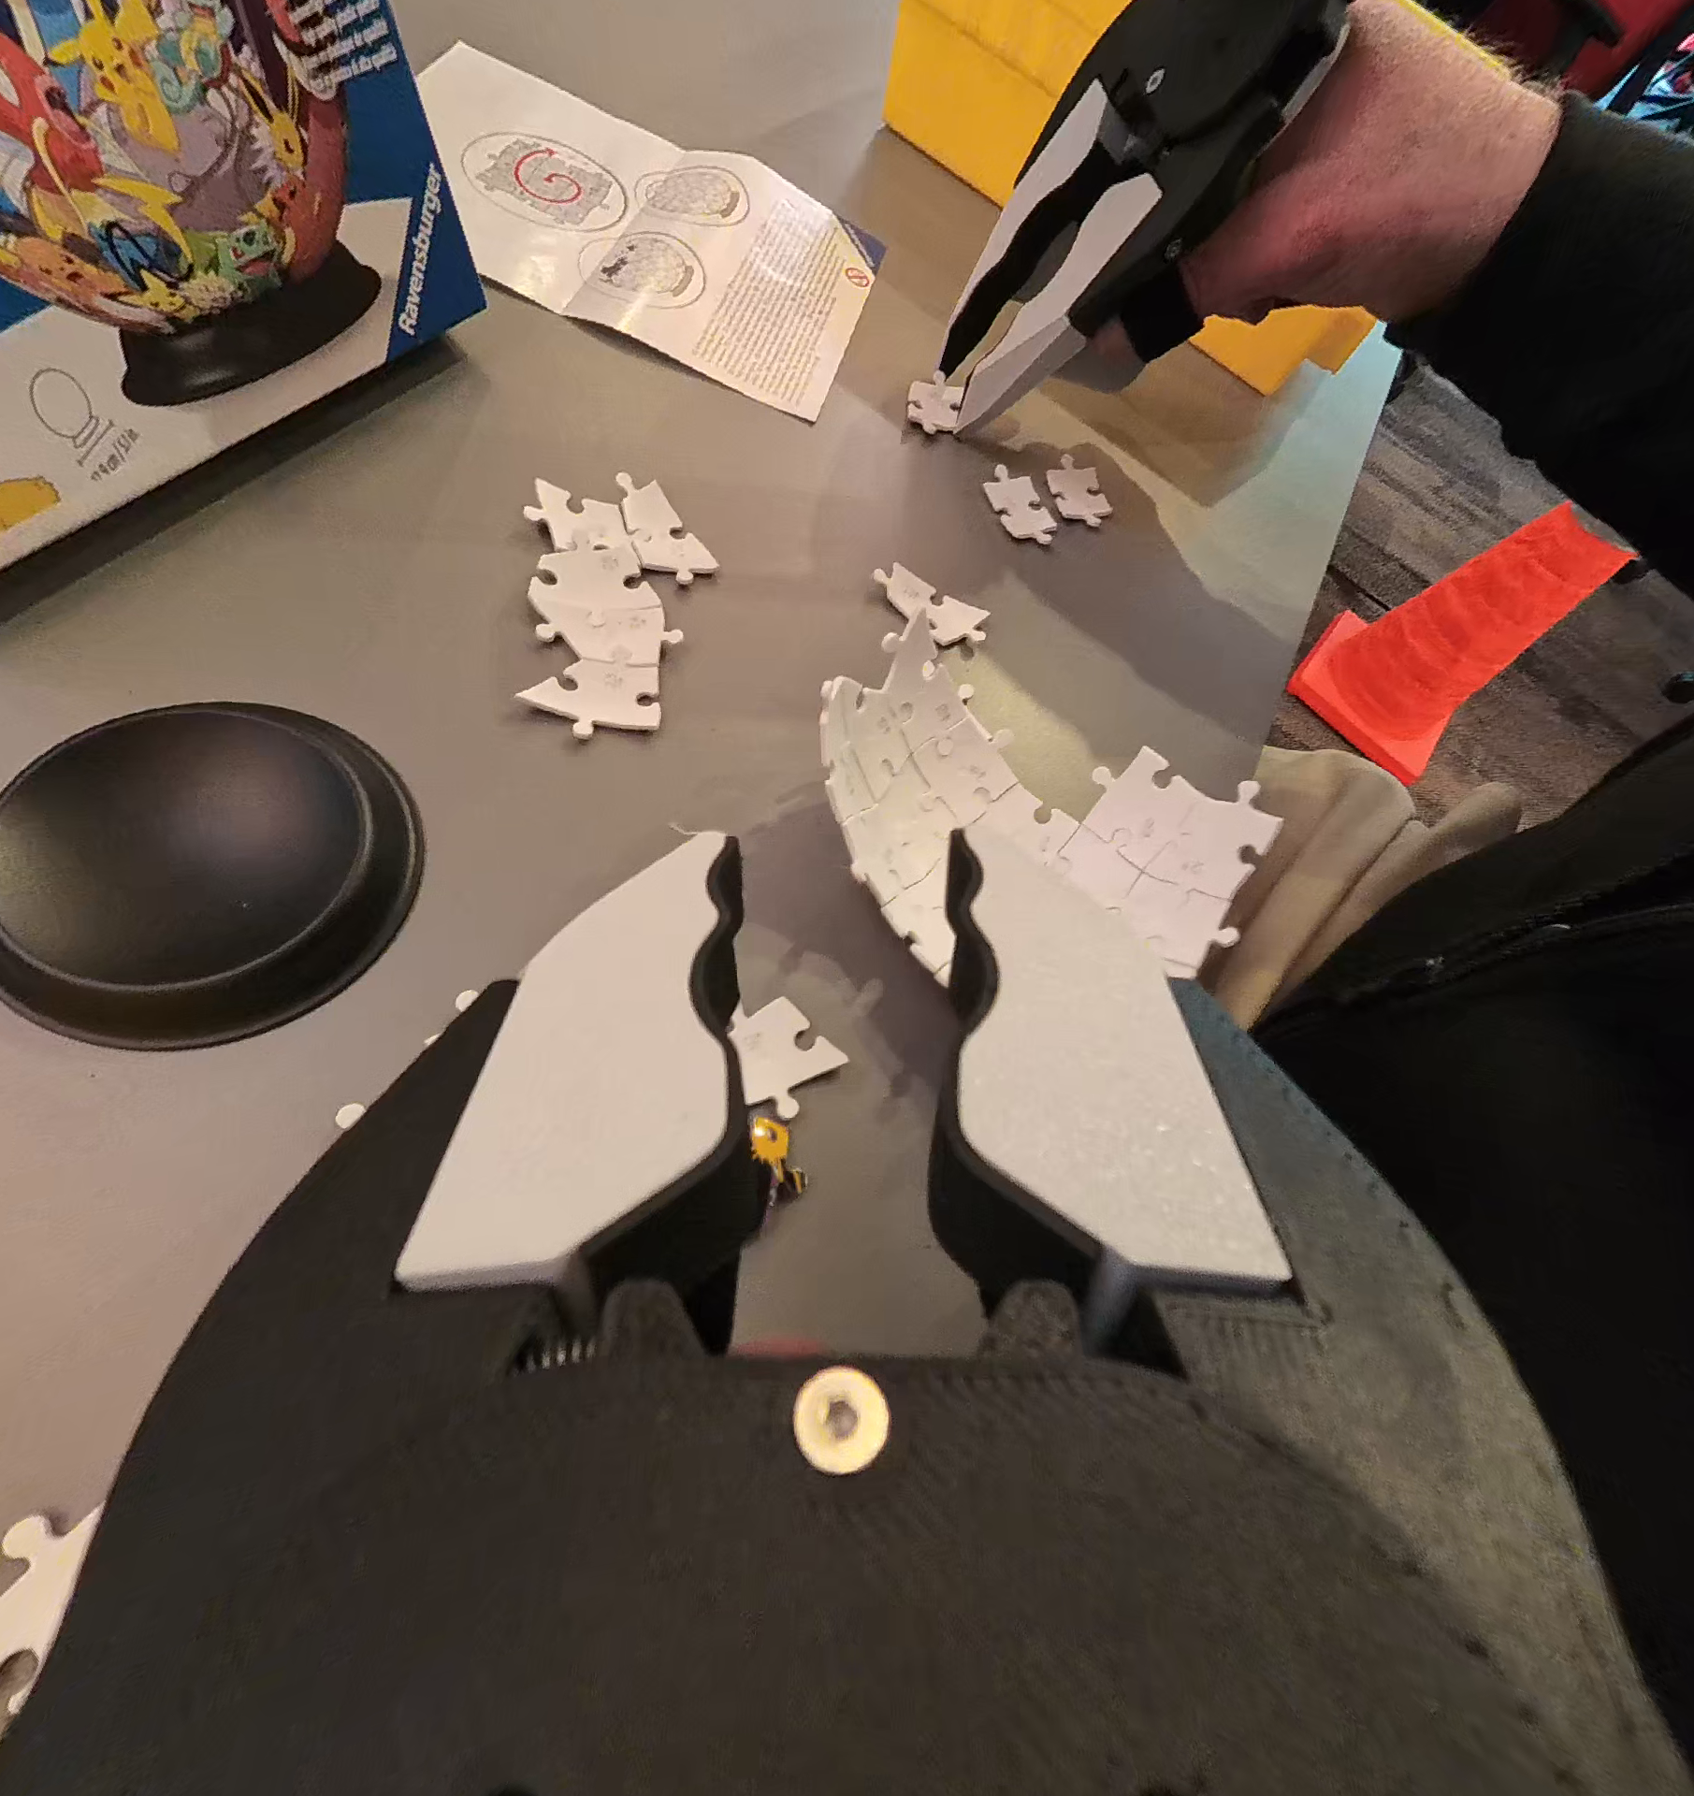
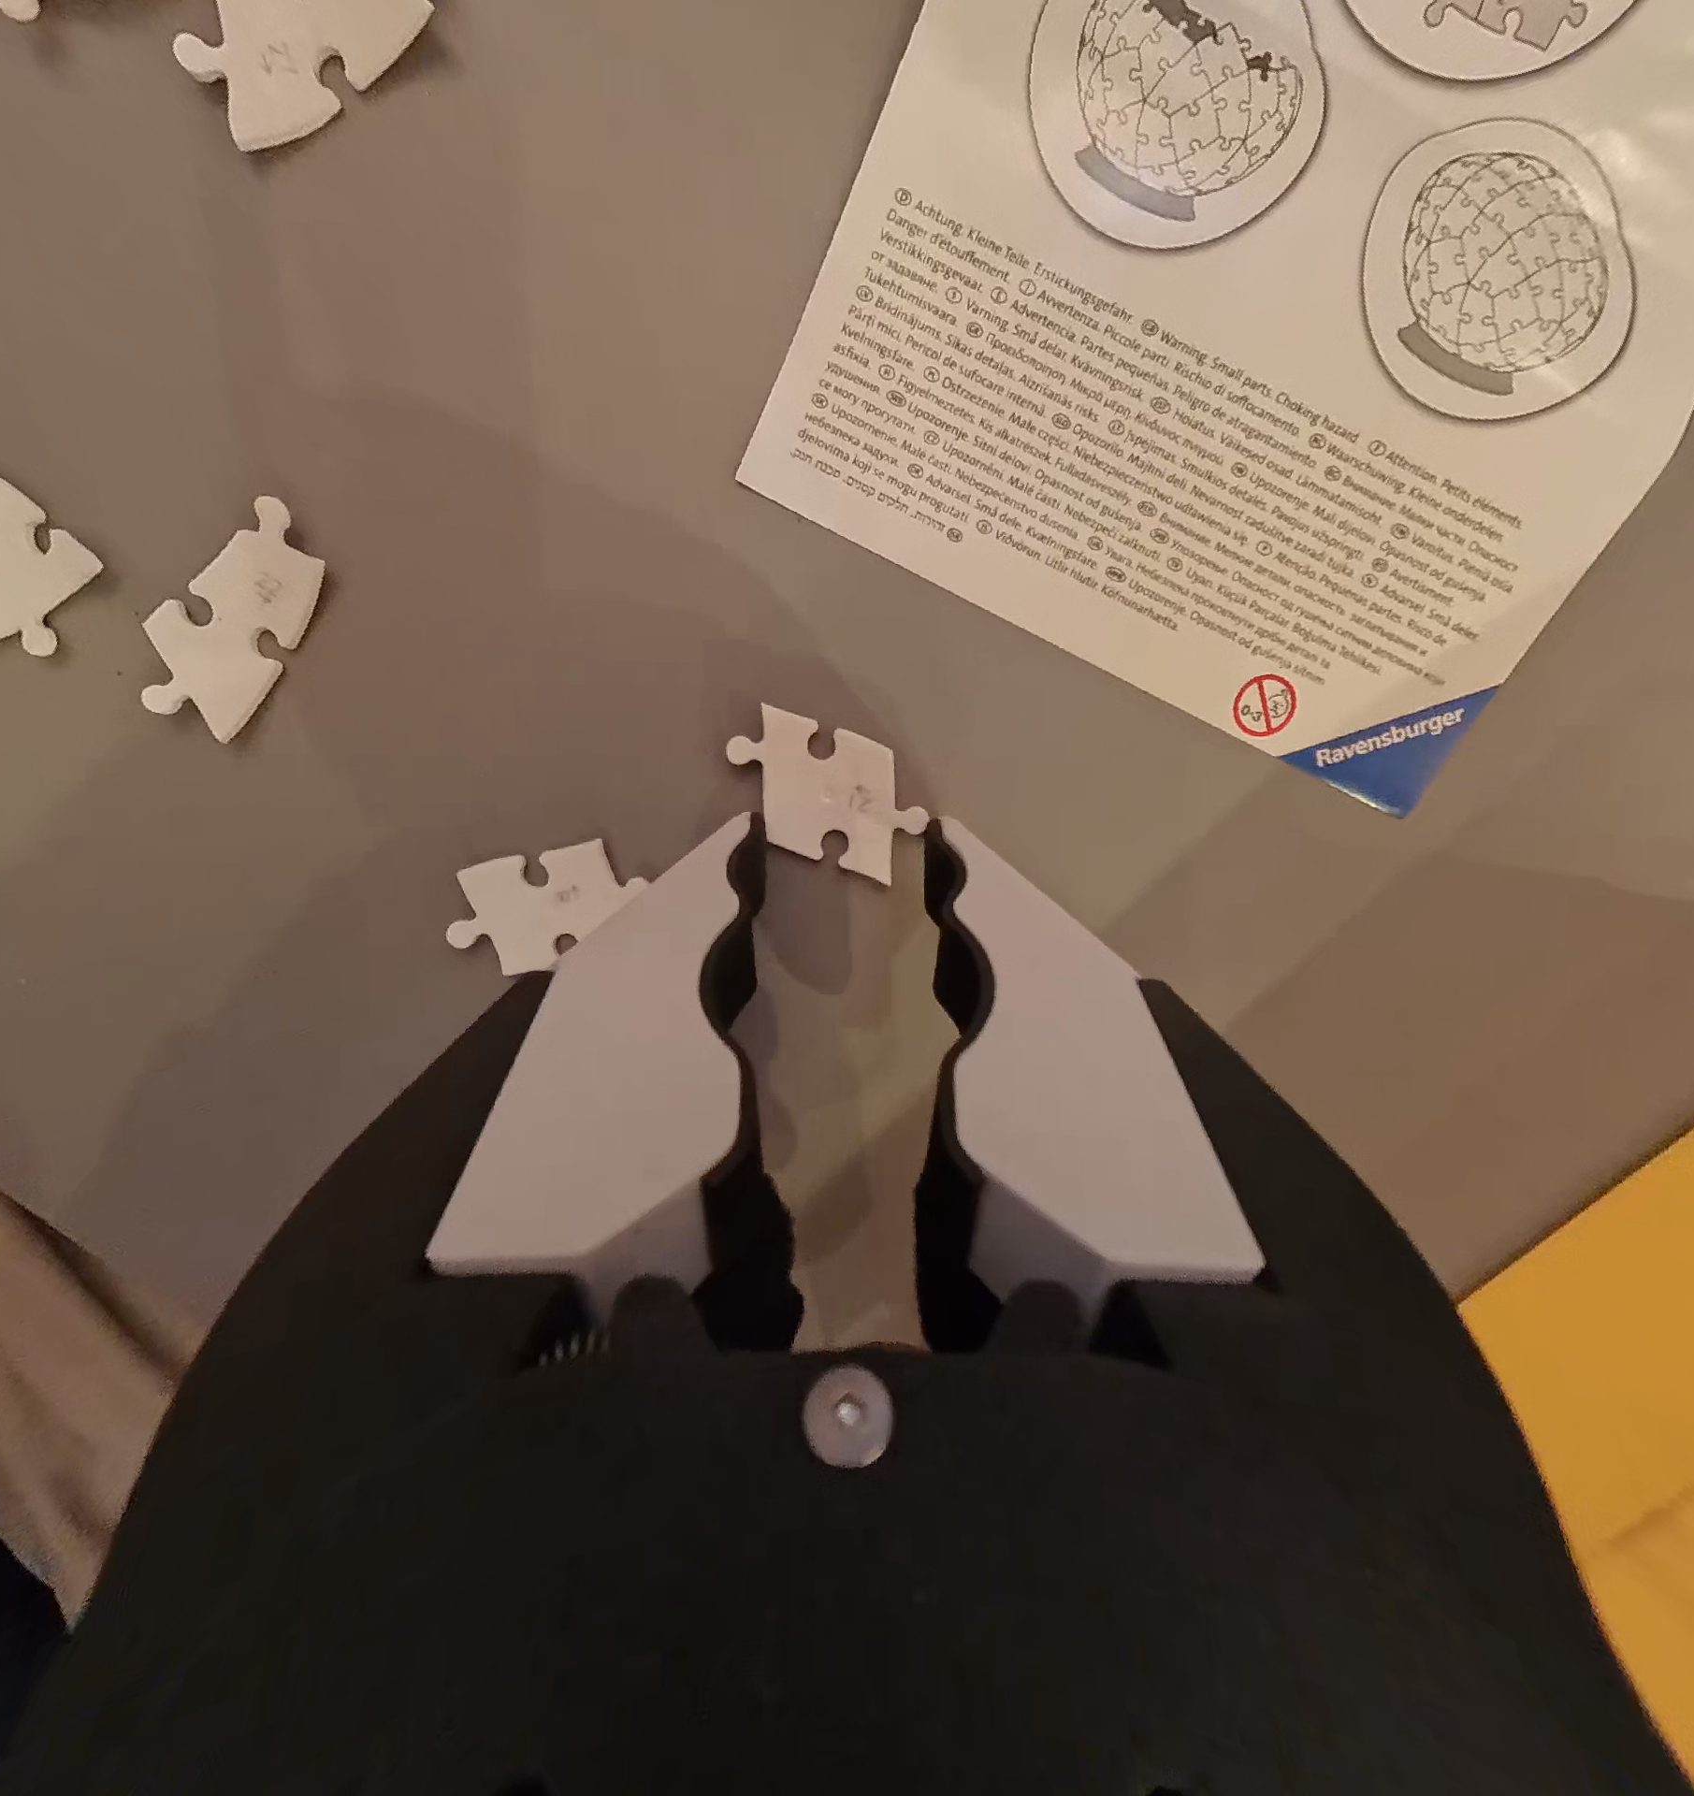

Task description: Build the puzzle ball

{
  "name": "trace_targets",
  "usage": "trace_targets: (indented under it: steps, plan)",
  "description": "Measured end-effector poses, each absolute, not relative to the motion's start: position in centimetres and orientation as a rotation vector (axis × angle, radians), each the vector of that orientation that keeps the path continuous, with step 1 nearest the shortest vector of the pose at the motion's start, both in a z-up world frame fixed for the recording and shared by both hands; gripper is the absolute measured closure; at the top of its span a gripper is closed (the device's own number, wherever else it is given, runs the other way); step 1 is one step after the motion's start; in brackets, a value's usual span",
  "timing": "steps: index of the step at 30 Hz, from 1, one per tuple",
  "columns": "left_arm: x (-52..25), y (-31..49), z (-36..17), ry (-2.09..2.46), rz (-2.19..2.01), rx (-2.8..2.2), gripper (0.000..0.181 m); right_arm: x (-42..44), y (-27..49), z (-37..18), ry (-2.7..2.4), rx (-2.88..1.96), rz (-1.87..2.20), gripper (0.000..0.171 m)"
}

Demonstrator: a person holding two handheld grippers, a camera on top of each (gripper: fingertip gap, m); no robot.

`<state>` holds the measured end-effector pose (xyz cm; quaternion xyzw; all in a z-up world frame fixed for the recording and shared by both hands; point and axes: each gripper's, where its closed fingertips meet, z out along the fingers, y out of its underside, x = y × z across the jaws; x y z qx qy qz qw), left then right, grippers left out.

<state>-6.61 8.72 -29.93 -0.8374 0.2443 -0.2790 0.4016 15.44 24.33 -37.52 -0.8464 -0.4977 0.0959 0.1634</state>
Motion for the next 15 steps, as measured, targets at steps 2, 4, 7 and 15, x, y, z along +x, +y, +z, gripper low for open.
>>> trace_targets:
  steps: [2, 4, 7, 15]
  plan:
    - [-6.8, 8.7, -30.1, 0.617, -0.693, -2.123, 0.141, 15.4, 24.4, -37.5, -1.425, -2.395, 0.273, 0.14]
    - [-7.1, 8.8, -30.1, 0.616, -0.673, -2.124, 0.142, 15.1, 24.3, -37.5, -1.43, -2.386, 0.295, 0.14]
    - [-7.3, 9.0, -30.0, 0.608, -0.664, -2.119, 0.142, 15.0, 24.5, -37.3, -1.425, -2.365, 0.31, 0.14]
    - [-7.6, 9.4, -30.4, 0.603, -0.631, -2.127, 0.142, 12.5, 23.4, -34.6, -1.506, -2.197, 0.428, 0.14]
